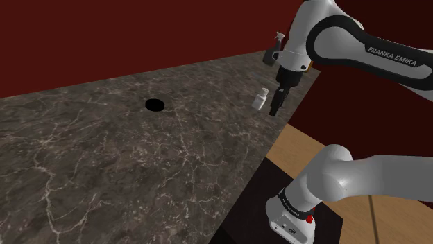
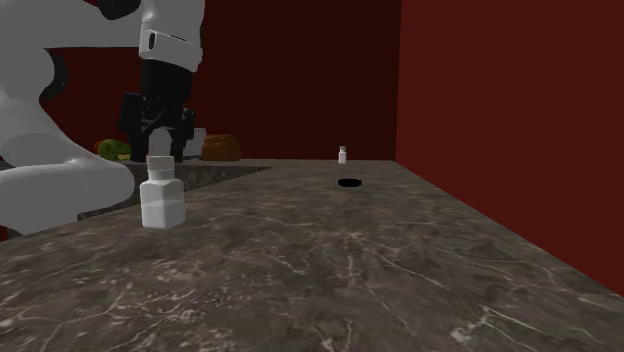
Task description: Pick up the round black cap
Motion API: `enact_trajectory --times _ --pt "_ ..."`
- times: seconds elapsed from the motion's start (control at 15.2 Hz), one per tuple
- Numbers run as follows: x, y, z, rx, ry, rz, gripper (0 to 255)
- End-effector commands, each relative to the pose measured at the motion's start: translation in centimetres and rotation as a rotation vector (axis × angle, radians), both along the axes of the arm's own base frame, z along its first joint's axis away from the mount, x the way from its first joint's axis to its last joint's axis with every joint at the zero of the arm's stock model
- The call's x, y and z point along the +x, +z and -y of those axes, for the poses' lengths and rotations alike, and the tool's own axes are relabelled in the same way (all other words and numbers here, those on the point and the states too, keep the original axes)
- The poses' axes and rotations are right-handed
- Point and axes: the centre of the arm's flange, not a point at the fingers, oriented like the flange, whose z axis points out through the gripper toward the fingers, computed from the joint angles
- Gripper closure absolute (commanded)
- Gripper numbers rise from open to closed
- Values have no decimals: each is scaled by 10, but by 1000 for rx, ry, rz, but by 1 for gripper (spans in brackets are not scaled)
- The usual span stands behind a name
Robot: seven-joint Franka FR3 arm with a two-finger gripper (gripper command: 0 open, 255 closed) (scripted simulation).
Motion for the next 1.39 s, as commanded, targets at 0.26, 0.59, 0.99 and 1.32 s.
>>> enact_trajectory --times 0.26,0.59,0.99,1.32 --pt "37 -4 -38 3 6 -1 0" --pt "82 -8 -85 6 14 -3 0" --pt "136 -13 -143 10 23 -6 0" --pt "180 -18 -191 13 31 -7 0"
